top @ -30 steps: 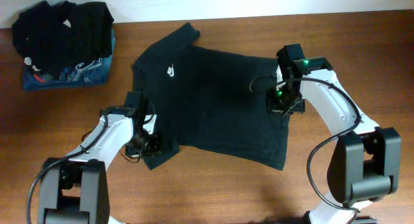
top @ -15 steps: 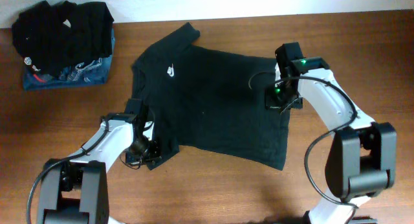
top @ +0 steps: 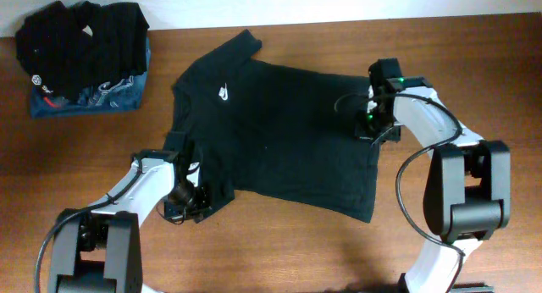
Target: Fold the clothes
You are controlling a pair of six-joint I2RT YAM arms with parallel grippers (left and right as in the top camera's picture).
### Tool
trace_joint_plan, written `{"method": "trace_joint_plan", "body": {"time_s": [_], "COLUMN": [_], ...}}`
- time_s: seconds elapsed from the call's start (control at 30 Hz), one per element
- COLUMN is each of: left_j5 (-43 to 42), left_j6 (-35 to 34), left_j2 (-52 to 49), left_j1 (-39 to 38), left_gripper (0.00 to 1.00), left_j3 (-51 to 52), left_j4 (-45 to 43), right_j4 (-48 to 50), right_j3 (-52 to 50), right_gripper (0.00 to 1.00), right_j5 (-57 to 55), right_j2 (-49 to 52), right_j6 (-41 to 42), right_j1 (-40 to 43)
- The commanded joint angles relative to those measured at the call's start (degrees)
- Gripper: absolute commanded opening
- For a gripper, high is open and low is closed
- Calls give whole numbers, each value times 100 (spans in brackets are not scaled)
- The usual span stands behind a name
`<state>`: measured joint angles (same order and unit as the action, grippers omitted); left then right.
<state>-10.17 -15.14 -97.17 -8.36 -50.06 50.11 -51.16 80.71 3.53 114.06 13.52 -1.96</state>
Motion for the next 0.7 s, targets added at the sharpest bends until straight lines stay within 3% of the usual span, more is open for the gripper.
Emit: {"method": "trace_joint_plan", "body": {"time_s": [0.0,0.67], "left_j5": [50,-103], "left_j6": [-157,-157], "left_j2": [-63,-63], "left_j1": [-22,-24], "left_gripper": [1,1], "left_j3": [219,219], "left_j4": [76,227], "right_j4": [90,195], "right_j3": [-15,-264], "right_gripper": [4,4], "right_j5": [81,122], "right_j2": [85,527], "right_j6": [26,55], "right_j1": [85,142]}}
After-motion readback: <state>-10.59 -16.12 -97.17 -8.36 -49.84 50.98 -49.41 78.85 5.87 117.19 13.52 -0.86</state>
